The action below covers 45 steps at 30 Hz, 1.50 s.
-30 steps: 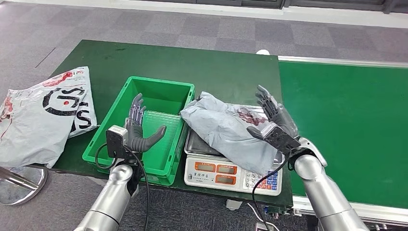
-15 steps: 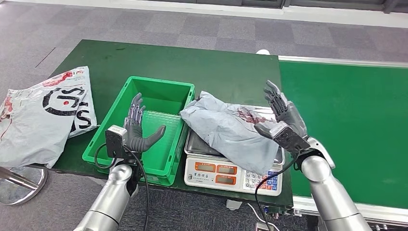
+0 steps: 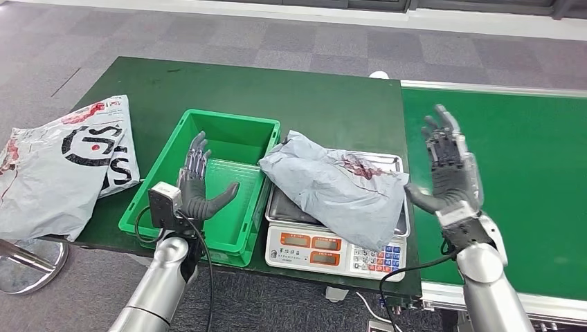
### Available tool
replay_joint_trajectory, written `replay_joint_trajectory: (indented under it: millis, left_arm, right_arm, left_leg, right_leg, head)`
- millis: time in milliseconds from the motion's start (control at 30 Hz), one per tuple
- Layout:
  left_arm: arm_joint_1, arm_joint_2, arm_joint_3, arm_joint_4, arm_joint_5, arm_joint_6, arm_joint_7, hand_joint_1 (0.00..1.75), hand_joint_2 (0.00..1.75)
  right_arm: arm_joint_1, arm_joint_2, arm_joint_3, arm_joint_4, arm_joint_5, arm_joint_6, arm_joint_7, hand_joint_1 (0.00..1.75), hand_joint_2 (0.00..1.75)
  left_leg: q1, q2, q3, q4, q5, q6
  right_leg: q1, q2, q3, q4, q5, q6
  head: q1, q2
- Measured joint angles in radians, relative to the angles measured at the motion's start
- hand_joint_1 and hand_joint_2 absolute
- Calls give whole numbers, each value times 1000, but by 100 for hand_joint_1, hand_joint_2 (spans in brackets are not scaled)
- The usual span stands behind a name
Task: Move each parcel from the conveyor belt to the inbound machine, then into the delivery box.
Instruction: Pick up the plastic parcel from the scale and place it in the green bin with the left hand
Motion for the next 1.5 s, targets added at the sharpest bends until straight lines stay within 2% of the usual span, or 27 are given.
replay_joint_trajectory:
  millis: [100, 267, 433, 533, 667, 733, 800, 933, 1000, 1100, 1267, 1500]
  left_arm:
    - [-71, -25, -50, -36, -27, -4, -1, 0, 175]
    - [-213, -88, -170, 13, -64, -10, 1, 0, 175]
    - [-263, -119, -224, 55, -85, -11, 1, 0, 175]
    - [-315, -150, -277, 130, -110, 17, 2, 0, 175]
    - [-377, -186, -401, 228, 15, 88, 31, 0, 175]
    - [-404, -192, -495, 271, 124, 80, 103, 0, 175]
    - [-431, -193, -630, 318, 208, 70, 226, 0, 175]
    - [-464, -193, -881, 381, 252, 10, 514, 0, 175]
    - [-474, -193, -971, 401, 258, -16, 597, 0, 175]
    - [-490, -193, -1057, 424, 259, -25, 631, 0, 175]
    - [-514, -193, -1122, 447, 253, -36, 650, 0, 175]
    - [-549, -193, -1209, 490, 142, -133, 807, 0, 175]
  right_arm:
    - [19, 13, -77, -29, -75, -2, -30, 0, 175]
    - [35, 40, -138, -41, -84, 24, -27, 0, 175]
    - [44, 52, -165, -42, -84, 22, -24, 0, 175]
    - [45, 59, -179, -41, -81, 13, -16, 0, 175]
    - [51, 65, -187, -41, -74, -8, -14, 0, 175]
    - [62, 68, -192, -43, -69, -18, -16, 0, 175]
    - [78, 71, -195, -45, -59, -24, -24, 0, 175]
    - [92, 76, -195, -46, -43, -32, -37, 0, 175]
    - [96, 77, -195, -46, -42, -35, -39, 0, 175]
    - [99, 78, -195, -46, -42, -35, -39, 0, 175]
    - [99, 80, -195, -47, -39, -34, -39, 0, 175]
    - [85, 87, -185, -43, 13, -13, -26, 0, 175]
  left_leg:
    - [0, -2, -2, 1, 1, 1]
    - [-2, -1, -2, 1, 1, 2]
    - [-2, 0, -2, 1, 1, 2]
    - [-1, -1, -2, 1, 1, 2]
    - [-2, 0, -2, 1, 0, 2]
    - [-2, 0, -2, 1, 0, 3]
    - [-3, 0, -2, 1, 0, 3]
    - [-3, 1, -2, 1, 0, 3]
    - [-3, 1, -2, 1, 0, 3]
    - [-3, 1, -2, 1, 0, 3]
    - [-3, 1, -2, 1, 0, 3]
    - [-2, 1, -2, 1, 0, 3]
  right_leg:
    - [0, -3, 0, 0, 0, 1]
    - [-1, -2, 1, 0, 2, 2]
    - [-1, 0, -1, 0, 2, 2]
    - [-1, -1, 0, 0, 2, 2]
    - [-2, 1, -1, 0, 2, 2]
    - [-2, 1, 0, 0, 2, 2]
    - [-2, 1, 0, 0, 2, 2]
    - [-2, 2, -1, 0, 1, 2]
    - [-2, 2, -1, 0, 1, 2]
    - [-2, 2, -1, 0, 1, 2]
    - [-2, 2, 0, 0, 2, 2]
    - [-2, 2, 1, 0, 2, 2]
  head:
    - [0, 0]
    - [0, 0]
    - [0, 0]
    - [0, 0]
    - [0, 0]
    - [0, 0]
    - [0, 0]
    - [0, 0]
    - [0, 0]
    - [0, 0]
    - [0, 0]
    - [0, 0]
